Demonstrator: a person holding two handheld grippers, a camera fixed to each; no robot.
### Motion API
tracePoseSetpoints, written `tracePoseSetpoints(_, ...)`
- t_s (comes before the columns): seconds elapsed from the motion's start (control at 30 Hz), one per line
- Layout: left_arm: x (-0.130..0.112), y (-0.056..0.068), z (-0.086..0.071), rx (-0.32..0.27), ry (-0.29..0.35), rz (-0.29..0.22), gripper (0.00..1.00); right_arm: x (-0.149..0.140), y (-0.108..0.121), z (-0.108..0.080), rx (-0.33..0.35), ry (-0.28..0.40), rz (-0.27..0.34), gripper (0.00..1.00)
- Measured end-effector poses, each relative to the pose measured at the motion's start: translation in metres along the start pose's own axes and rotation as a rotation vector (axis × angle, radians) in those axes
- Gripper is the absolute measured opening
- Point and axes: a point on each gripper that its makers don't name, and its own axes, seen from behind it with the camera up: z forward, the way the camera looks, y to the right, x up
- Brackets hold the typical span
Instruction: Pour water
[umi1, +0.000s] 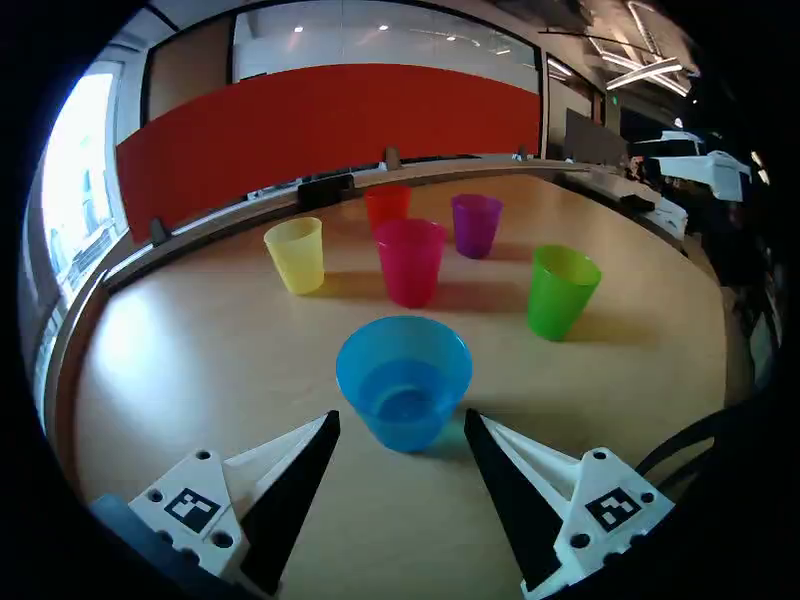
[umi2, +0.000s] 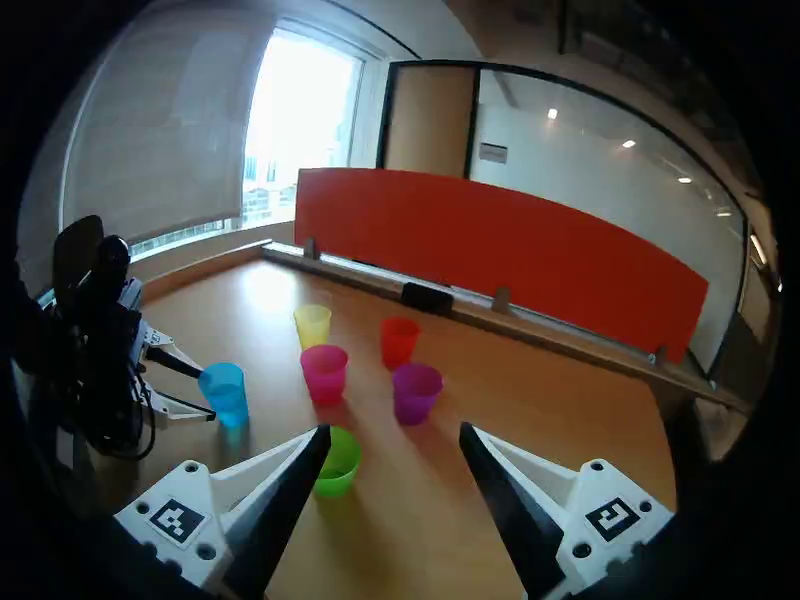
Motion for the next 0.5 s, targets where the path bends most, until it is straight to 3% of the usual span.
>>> tracePoseSetpoints(0.5,0.007,0.002,0.021,-0.004,0.015,-0.010,0.92,-0.006,0.003,0.002,0.000,-0.011,-0.002,1.00)
